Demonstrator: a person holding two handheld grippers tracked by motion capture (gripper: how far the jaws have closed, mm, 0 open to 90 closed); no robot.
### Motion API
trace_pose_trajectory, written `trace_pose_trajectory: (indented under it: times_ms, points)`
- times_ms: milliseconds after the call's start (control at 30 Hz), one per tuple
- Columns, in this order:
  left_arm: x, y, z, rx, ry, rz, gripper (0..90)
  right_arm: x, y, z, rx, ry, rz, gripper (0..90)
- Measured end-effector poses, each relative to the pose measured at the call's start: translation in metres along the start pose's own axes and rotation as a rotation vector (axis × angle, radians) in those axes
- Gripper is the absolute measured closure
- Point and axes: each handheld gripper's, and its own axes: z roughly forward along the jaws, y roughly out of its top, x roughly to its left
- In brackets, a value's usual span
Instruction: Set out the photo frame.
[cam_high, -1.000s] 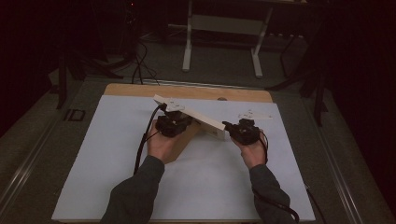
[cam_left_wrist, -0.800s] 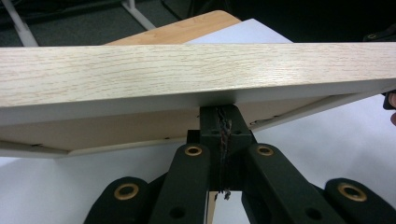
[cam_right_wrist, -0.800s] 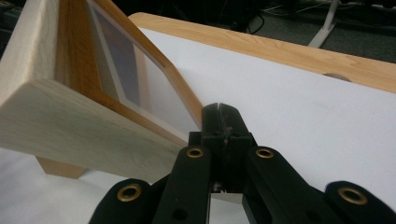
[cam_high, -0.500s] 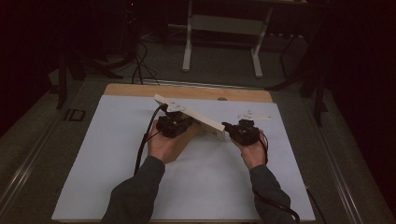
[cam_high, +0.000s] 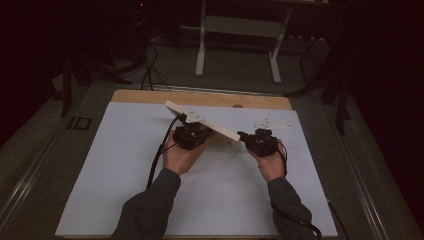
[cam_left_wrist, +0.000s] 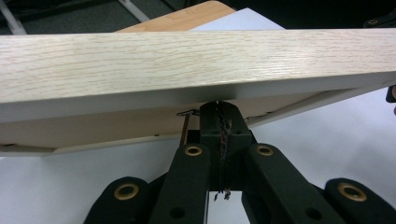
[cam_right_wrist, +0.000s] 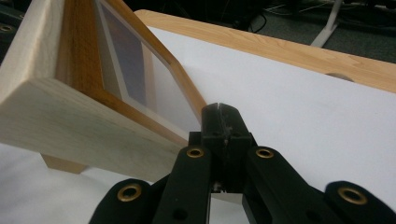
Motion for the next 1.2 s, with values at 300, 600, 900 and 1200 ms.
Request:
trace_pose_trajectory:
  times_ms: [300,600,900,1200]
  points:
    - [-0.003,0.000,0.003,0.010,-0.011,0.001,90.0,0.005,-0.001,-0.001,0.003,0.022,-0.024,90.0]
    - [-0.005,0.000,0.004,0.013,-0.015,0.001,90.0,0.010,-0.003,-0.003,0.007,0.041,-0.043,90.0]
    - [-0.003,0.000,0.004,0.013,-0.021,-0.008,90.0,0.015,-0.004,-0.004,0.008,0.066,-0.061,90.0]
    - [-0.001,0.000,0.004,0.014,-0.034,-0.012,90.0,0.023,-0.006,-0.006,0.013,0.101,-0.076,90.0]
